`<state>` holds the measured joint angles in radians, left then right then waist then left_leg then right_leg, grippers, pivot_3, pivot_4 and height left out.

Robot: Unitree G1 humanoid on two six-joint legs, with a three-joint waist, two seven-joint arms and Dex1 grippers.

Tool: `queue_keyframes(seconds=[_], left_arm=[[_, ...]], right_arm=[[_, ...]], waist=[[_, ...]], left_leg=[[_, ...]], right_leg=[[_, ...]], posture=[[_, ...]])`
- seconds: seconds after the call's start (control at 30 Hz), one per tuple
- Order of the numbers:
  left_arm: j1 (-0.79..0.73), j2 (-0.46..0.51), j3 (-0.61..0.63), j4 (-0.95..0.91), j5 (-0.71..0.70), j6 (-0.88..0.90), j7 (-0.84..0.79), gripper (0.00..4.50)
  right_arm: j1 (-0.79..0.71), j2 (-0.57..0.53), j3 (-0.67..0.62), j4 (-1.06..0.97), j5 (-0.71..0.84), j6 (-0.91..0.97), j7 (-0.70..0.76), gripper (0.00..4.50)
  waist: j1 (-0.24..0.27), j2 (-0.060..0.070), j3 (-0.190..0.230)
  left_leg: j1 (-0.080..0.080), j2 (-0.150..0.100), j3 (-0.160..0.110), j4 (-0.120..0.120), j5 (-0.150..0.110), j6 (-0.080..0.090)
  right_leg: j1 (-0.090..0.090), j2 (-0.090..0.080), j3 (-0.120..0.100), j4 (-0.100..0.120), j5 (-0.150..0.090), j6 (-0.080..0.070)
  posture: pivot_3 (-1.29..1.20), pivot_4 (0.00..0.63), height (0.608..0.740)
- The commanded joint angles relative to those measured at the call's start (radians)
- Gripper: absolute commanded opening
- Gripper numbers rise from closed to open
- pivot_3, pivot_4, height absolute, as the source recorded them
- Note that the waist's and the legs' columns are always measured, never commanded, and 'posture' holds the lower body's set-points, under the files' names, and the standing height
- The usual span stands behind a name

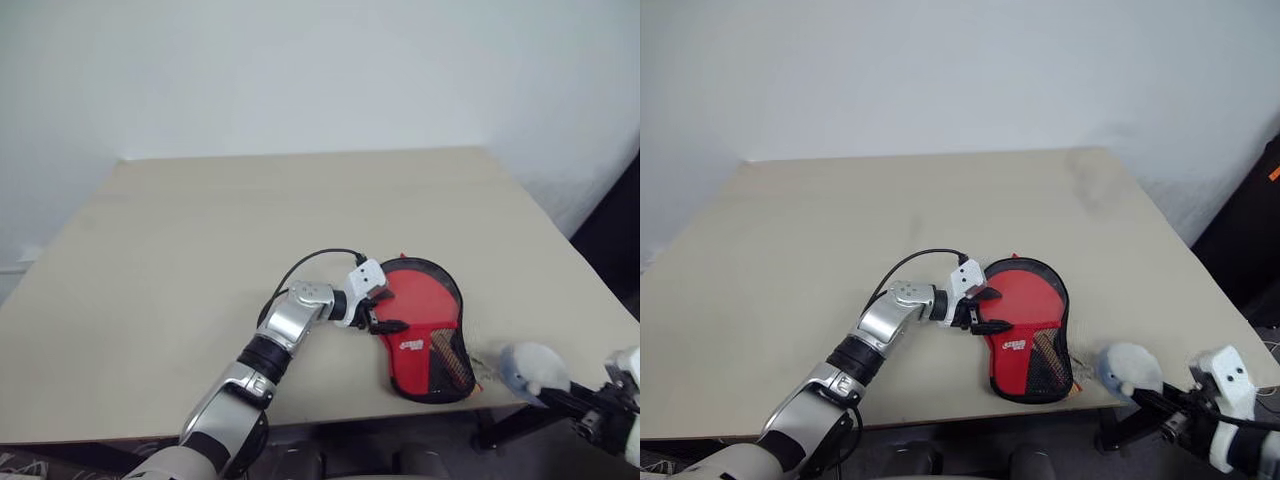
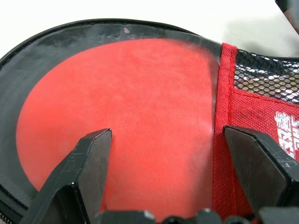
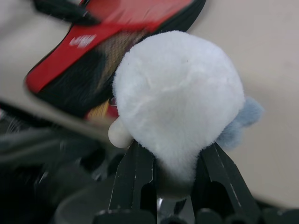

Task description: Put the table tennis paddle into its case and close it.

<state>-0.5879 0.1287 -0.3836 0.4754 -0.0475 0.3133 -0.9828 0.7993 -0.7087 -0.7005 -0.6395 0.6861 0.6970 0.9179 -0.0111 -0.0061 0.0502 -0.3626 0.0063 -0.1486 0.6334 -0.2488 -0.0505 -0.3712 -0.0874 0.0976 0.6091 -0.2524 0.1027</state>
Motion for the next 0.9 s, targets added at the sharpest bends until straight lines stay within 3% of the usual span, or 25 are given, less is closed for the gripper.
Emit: queue_keyframes(seconds=[0.03, 0.4, 0.63, 0.9], left_arm=[[0.053, 0.013, -0.057, 0.065, 0.043, 0.076, -0.006, 4.04], [0.065, -0.018, -0.05, 0.064, 0.036, 0.1, 0.007, 4.04], [0.085, -0.028, -0.045, 0.043, 0.027, 0.13, 0.01, 4.04], [0.081, -0.026, -0.042, 0.042, 0.03, 0.14, 0.017, 4.04]], right_arm=[[0.067, -0.011, -0.101, -0.036, 0.039, -0.01, 0.079, 0.49], [0.338, 0.004, -0.073, -0.145, -0.112, -0.193, 0.242, 0.49], [0.404, 0.012, -0.093, -0.114, -0.155, -0.304, 0.321, 0.49], [0.498, 0.035, -0.003, -0.153, -0.23, -0.45, 0.371, 0.49]], waist=[[0.005, 0.0, 0.0], [0.033, 0.002, -0.002], [0.052, 0.002, -0.005], [0.067, 0.003, -0.012]], left_leg=[[0.0, 0.0, 0.0, 0.0, -0.001, 0.0], [-0.003, -0.001, 0.0, 0.007, -0.007, 0.001], [-0.003, -0.004, 0.001, 0.012, -0.016, 0.002], [-0.003, -0.005, 0.001, 0.012, -0.022, 0.009]], right_leg=[[0.0, 0.0, 0.0, 0.0, 0.0, 0.0], [0.002, -0.001, 0.0, -0.002, -0.003, 0.004], [0.004, -0.005, 0.0, -0.002, -0.007, 0.007], [0.006, -0.006, -0.001, -0.002, -0.015, 0.012]], posture=[[0.0, 0.0, 0.74], [0.0, 0.0, 0.74], [0.0, 0.0, 0.74], [0.0, 0.0, 0.74]])
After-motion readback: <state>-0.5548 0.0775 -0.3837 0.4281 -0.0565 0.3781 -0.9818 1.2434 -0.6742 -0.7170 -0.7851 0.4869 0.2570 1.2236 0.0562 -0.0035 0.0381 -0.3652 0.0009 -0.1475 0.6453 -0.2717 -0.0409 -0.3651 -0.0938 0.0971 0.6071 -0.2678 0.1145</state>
